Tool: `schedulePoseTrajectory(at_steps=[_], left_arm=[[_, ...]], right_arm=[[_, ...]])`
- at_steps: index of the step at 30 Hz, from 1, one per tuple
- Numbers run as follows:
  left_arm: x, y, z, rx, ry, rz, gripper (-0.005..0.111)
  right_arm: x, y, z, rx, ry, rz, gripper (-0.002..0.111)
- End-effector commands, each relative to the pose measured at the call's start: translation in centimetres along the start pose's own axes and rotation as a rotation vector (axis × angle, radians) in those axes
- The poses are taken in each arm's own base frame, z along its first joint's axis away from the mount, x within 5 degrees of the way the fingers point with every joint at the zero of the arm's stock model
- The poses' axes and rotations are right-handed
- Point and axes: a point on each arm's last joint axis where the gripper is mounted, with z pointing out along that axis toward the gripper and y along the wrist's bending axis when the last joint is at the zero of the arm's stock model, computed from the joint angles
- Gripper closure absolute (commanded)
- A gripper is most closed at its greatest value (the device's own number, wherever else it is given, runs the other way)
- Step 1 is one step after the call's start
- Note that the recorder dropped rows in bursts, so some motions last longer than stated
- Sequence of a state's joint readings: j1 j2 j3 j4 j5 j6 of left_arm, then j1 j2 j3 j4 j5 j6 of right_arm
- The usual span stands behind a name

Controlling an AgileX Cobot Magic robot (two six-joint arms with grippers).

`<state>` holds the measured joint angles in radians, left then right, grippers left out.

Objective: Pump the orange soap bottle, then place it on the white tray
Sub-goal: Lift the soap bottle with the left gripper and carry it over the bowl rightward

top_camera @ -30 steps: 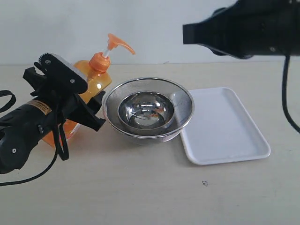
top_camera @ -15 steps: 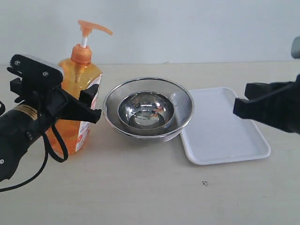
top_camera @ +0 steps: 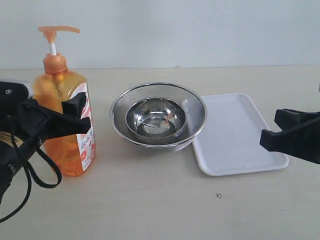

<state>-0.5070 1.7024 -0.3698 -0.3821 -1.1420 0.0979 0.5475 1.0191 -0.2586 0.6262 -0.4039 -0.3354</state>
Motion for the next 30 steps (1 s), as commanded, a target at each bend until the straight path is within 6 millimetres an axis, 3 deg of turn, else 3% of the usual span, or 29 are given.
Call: schedulePoseTrajectory(at_steps=[1, 11, 17, 24, 28, 30], left_arm=[[-1.0, 0.3, -0.9, -0.007, -0.087, -0.018, 0.102], [-5.6, -0.2, -2.5, 0.078, -0.271, -0.020, 0.102], [-10.4, -1.5, -3.0, 0.205, -0.471, -0.025, 0.102], [-16.8, -5.1, -1.1, 0.416, -0.549, -0.072, 0.102], [-17.4, -7.7, -0.6, 0.492, -0.563, -0.075, 0.102], [-17.2, -10.1, 0.5, 0.540, -0.538, -0.066, 0.102]], right_arm=[[-0.2, -0.2, -0.1, 0.007, -0.020, -0.013, 0.108], [-0.2, -0.2, -0.1, 0.007, -0.020, -0.013, 0.108], [-0.3, -0.2, -0.1, 0.010, -0.026, -0.009, 0.108], [-0.6, -0.4, -0.1, 0.035, -0.064, 0.038, 0.108], [-0.6, -0.4, -0.1, 0.035, -0.064, 0.036, 0.108], [-0.6, -0.4, -0.1, 0.036, -0.064, 0.036, 0.108]])
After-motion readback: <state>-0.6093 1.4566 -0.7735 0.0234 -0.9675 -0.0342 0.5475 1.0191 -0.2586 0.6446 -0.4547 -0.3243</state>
